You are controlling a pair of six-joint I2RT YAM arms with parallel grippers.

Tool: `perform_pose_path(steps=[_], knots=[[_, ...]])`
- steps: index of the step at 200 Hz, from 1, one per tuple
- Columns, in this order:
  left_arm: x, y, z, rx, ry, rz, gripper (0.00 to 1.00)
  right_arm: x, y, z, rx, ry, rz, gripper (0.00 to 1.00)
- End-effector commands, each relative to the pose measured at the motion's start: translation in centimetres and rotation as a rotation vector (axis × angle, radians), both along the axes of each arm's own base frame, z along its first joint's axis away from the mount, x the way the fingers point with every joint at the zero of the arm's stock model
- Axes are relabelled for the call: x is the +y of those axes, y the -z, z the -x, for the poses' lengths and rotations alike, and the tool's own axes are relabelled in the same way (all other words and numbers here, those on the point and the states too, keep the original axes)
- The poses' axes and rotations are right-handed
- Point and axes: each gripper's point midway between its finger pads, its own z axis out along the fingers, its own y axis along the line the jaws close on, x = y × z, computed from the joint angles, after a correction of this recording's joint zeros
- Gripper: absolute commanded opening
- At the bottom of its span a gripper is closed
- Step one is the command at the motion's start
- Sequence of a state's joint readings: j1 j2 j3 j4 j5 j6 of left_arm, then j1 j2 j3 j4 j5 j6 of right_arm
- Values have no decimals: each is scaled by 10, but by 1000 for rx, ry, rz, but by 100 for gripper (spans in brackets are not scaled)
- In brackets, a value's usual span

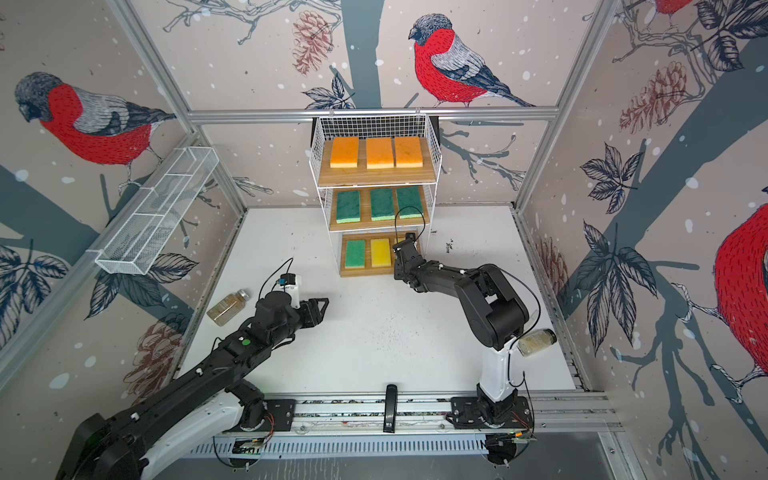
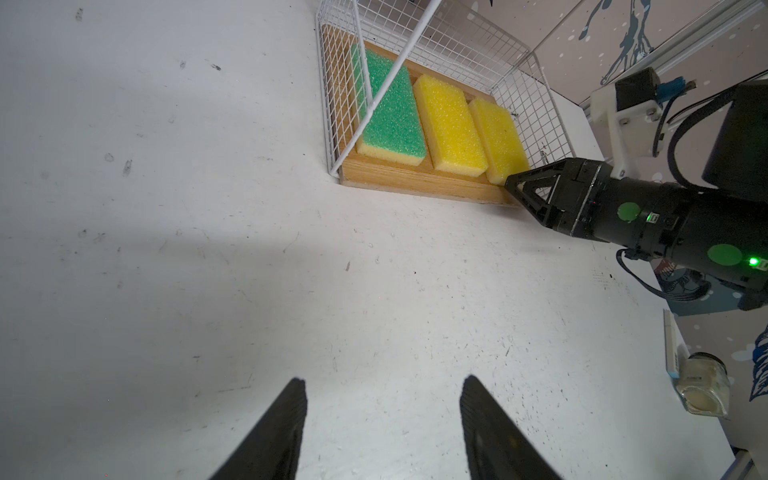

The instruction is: Place and organize the cleaning sponges onto the shelf

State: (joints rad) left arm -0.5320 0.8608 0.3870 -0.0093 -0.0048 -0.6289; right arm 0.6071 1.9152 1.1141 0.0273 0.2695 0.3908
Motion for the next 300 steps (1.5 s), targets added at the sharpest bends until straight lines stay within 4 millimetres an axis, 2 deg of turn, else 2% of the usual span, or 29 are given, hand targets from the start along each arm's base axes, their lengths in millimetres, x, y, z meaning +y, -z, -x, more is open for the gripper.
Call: perform_pose_path(steps=[1, 44, 97, 152, 193, 235, 259, 284, 300], knots=[[1, -4, -4, -18, -9, -2, 60, 3, -3, -6, -17, 6, -14, 42], [1, -6, -5, -21, -9, -3, 60, 4, -2, -10, -14, 5, -15, 42], [1, -4, -6, -20, -10, -14, 61, 7, -3, -2, 3, -11, -28, 43], [8, -10, -13, -40, -44, -57, 61, 7, -21, 19, -9, -21, -49, 51], [26, -19, -23, -98, -133, -126, 62, 0, -40, 34, -39, -24, -65, 60], [37, -23, -39, -150, -171, -244, 62, -20, -60, 48, -88, -12, -44, 67], [42, -27, -57, -187, -170, -274, 68, -35, -70, 53, -122, -11, -31, 70], [60, -41, -79, -248, -206, -234, 71, -63, -78, 51, -149, 28, -38, 73], [81, -46, -91, -293, -241, -210, 72, -87, -84, 46, -186, 64, -68, 75]])
